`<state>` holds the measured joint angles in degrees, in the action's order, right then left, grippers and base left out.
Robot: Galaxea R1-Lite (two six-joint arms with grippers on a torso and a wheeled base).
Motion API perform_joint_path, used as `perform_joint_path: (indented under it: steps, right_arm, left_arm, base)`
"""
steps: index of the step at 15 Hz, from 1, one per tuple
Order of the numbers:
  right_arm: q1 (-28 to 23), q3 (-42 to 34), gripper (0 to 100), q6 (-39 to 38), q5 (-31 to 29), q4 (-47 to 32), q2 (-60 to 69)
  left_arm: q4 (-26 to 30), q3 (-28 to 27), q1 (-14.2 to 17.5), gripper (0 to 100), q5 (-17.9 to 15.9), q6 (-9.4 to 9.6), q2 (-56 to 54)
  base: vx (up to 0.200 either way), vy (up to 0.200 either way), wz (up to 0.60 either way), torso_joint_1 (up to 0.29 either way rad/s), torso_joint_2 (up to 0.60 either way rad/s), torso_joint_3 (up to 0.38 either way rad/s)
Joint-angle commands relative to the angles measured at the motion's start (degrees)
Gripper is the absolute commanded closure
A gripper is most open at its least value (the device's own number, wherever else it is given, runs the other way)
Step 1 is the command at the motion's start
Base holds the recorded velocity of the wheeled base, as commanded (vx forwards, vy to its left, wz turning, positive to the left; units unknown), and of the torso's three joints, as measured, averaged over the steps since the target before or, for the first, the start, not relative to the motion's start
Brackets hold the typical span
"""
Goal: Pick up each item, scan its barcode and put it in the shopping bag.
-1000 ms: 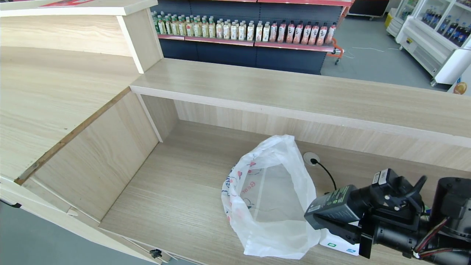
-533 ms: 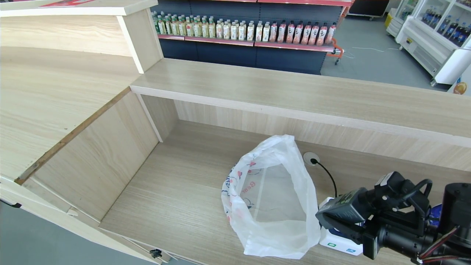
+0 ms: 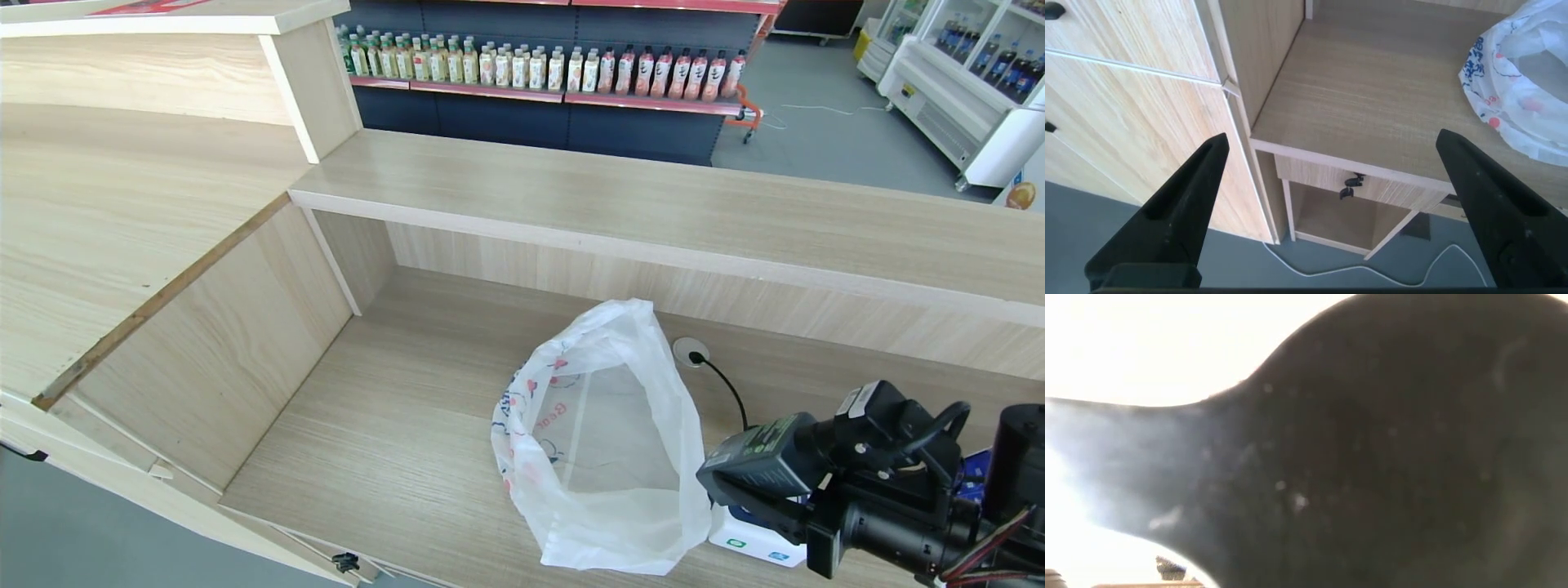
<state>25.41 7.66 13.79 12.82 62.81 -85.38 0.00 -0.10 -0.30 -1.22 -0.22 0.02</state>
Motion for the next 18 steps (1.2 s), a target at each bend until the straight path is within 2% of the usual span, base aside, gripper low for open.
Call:
perform_joint_path:
  steps: [1, 4, 8, 12, 15, 18]
  right_arm:
    - [0.4, 0.1, 100, 0.1, 0.1, 0.1, 0.0]
    - [1.0, 0.1, 100, -0.2, 0.1, 0.3, 0.0]
    - [0.1, -0.3, 100, -0.5, 0.0, 0.2, -0.4]
    - [-3.8, -0.5, 100, -3.2, 0.0, 0.7, -6.9]
    - [-4.5, -1.2, 100, -3.9, 0.0, 0.7, -10.0]
    - [-4.8, -4.8, 100, -7.3, 0.0, 6.5, -14.0]
  left_arm:
    - [0.0, 0.0, 0.0, 0, 0.0, -0.04, 0.0]
    - [0.0, 0.0, 0.0, 0, 0.0, -0.04, 0.0]
    - [0.0, 0.0, 0.0, 0, 0.0, -0.04, 0.0]
    - [0.0, 0.0, 0.0, 0, 0.0, -0.04, 0.0]
    - [0.0, 0.0, 0.0, 0, 0.0, -0.04, 0.0]
    - [0.0, 0.0, 0.0, 0, 0.0, -0.04, 0.0]
  base:
    - [0.000, 0.000, 0.60, -0.002, 0.00, 0.002]
    - [0.000, 0.000, 0.60, 0.001, 0.00, 0.002]
    - [0.000, 0.000, 0.00, 0.000, 0.00, 0.000]
    - [0.000, 0.000, 0.00, 0.000, 0.00, 0.000]
    - [0.000, 0.000, 0.00, 0.000, 0.00, 0.000]
    - [0.000, 0.000, 0.00, 0.000, 0.00, 0.000]
